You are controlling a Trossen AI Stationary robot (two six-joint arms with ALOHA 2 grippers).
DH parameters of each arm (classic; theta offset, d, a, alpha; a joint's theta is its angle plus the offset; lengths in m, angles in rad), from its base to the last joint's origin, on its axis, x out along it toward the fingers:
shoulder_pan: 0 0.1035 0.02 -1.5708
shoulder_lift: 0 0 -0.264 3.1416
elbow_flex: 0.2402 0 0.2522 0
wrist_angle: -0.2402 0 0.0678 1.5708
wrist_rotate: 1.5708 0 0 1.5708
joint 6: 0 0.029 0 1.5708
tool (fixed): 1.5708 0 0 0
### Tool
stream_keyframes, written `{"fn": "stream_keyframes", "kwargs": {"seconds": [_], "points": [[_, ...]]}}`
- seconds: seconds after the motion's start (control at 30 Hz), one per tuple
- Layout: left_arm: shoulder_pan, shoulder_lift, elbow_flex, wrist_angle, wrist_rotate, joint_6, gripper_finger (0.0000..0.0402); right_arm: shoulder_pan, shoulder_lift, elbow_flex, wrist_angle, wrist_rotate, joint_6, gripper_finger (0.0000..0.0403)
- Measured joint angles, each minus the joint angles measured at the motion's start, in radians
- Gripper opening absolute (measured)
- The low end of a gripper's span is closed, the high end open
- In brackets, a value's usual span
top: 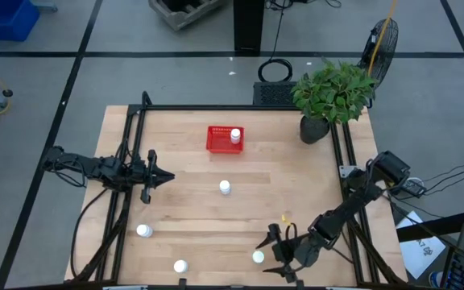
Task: Pick and place pill bottles into a basket
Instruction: Put the white pill bottle into the orange basket
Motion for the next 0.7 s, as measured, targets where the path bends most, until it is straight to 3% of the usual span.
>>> {"fn": "stream_keyframes", "kwargs": {"seconds": [0.7], "points": [[0.0, 0.0, 0.0, -0.004, 0.0, 0.0, 0.0035, -0.026, 0.058, 0.0, 0.008, -0.03, 0.041, 0.0341]]}}
